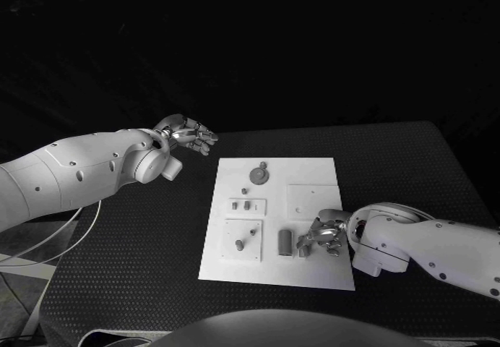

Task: Assemble the parts on the task board

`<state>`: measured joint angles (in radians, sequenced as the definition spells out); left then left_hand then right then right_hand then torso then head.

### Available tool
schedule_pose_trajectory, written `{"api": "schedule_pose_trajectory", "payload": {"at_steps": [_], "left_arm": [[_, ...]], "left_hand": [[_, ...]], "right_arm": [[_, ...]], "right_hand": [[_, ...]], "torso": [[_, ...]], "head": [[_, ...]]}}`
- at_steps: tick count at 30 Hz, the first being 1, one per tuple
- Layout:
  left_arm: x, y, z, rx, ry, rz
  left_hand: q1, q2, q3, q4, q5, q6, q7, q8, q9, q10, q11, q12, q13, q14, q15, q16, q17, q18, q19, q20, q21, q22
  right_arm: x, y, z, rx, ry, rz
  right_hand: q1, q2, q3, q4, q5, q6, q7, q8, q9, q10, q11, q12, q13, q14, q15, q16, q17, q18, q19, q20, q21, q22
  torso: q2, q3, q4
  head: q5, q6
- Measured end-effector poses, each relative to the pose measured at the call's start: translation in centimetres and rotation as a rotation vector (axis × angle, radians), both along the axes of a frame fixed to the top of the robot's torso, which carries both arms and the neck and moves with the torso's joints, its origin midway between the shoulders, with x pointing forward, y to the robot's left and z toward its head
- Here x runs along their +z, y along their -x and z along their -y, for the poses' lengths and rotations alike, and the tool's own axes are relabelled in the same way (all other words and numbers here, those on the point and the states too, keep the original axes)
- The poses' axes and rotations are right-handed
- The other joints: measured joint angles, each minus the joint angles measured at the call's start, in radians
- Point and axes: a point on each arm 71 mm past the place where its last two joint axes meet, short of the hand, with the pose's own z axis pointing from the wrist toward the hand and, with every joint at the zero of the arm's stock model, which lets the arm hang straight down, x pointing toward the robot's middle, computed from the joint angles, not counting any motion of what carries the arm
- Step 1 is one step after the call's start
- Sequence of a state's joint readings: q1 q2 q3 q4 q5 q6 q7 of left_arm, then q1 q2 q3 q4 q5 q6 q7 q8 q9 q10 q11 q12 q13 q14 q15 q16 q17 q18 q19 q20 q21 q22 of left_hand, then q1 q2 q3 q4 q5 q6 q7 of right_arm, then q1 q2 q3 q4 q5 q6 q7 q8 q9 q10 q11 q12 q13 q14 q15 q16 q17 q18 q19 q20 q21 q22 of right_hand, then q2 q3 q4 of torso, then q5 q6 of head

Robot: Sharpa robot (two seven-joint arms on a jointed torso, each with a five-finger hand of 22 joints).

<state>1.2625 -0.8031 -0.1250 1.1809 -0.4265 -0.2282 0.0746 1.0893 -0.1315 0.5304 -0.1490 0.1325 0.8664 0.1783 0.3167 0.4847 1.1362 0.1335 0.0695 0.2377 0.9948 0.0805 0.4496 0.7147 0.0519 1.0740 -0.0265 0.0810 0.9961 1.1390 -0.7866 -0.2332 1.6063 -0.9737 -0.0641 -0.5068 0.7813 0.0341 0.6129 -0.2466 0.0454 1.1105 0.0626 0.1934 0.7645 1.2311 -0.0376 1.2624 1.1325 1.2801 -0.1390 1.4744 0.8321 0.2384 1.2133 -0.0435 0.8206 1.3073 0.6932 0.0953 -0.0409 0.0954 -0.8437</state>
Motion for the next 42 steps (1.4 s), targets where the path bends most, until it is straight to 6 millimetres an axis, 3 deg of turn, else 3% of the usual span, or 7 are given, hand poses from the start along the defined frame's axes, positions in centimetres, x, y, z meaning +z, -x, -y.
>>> {"api": "schedule_pose_trajectory", "payload": {"at_steps": [13, 21, 28, 42], "left_arm": [[-0.01, -0.01, -0.02, 0.000, 0.000, -0.001], [-0.01, -0.01, -0.03, 0.001, -0.001, -0.001], [-0.02, -0.01, -0.03, 0.001, -0.001, -0.001], [-0.03, 0.00, -0.03, 0.001, -0.001, -0.002]], "left_hand": [[0.000, 0.000, 0.000, 0.000, 0.000, 0.000, 0.000, 0.000, 0.000, 0.000, 0.000, 0.000, 0.000, 0.000, 0.000, 0.000, 0.001, -0.004, 0.000, 0.000, 0.000, 0.000], [0.000, 0.000, 0.000, 0.000, 0.000, 0.000, 0.000, 0.000, 0.000, 0.000, 0.000, 0.000, 0.000, 0.000, 0.000, 0.000, 0.001, 0.007, 0.000, 0.000, 0.000, 0.000], [0.000, 0.000, 0.000, 0.000, 0.000, 0.000, 0.000, 0.000, 0.000, 0.000, 0.000, 0.000, 0.000, 0.004, -0.004, 0.000, 0.002, 0.007, 0.000, 0.000, 0.000, 0.000], [0.000, 0.000, 0.000, 0.000, 0.000, 0.000, 0.000, 0.000, 0.000, 0.000, 0.000, 0.000, -0.001, 0.004, -0.004, 0.000, 0.003, 0.003, 0.000, 0.000, 0.000, 0.000]], "right_arm": [[-0.02, 0.01, 0.02, -0.006, -0.001, -0.001], [-0.03, 0.01, 0.03, -0.009, -0.003, -0.002], [-0.04, 0.00, 0.04, -0.012, -0.004, -0.002], [-0.04, 0.01, 0.11, -0.018, -0.008, -0.003]], "right_hand": [[-0.062, -0.030, 0.008, 0.028, 0.001, 0.002, -0.002, 0.001, -0.001, 0.000, 0.000, 0.000, 0.001, 0.000, 0.000, 0.000, 0.000, 0.000, 0.000, 0.000, 0.000, 0.000], [-0.081, -0.042, 0.011, 0.036, 0.001, 0.003, -0.003, 0.004, -0.006, 0.000, 0.000, 0.000, 0.002, 0.000, 0.000, 0.000, 0.000, 0.000, 0.001, 0.000, 0.000, 0.000], [-0.106, -0.078, 0.024, 0.068, 0.001, 0.004, -0.004, 0.004, -0.006, 0.000, 0.000, -0.004, 0.002, 0.000, 0.000, 0.000, -0.001, 0.000, 0.005, -0.001, -0.004, 0.000], [-0.115, -0.090, 0.033, 0.085, 0.001, 0.002, -0.003, 0.004, -0.006, 0.000, -0.001, -0.004, 0.001, 0.000, 0.000, 0.000, -0.001, 0.000, 0.005, -0.001, -0.004, 0.000]], "torso": [[0.000, 0.0005, 0.0002], [0.000, 0.0008, 0.0001], [0.000, 0.0009, -0.0001], [0.000, 0.0011, -0.0001]], "head": [[-0.001, -0.001], [0.000, -0.001], [0.000, -0.002], [0.001, -0.003]]}}
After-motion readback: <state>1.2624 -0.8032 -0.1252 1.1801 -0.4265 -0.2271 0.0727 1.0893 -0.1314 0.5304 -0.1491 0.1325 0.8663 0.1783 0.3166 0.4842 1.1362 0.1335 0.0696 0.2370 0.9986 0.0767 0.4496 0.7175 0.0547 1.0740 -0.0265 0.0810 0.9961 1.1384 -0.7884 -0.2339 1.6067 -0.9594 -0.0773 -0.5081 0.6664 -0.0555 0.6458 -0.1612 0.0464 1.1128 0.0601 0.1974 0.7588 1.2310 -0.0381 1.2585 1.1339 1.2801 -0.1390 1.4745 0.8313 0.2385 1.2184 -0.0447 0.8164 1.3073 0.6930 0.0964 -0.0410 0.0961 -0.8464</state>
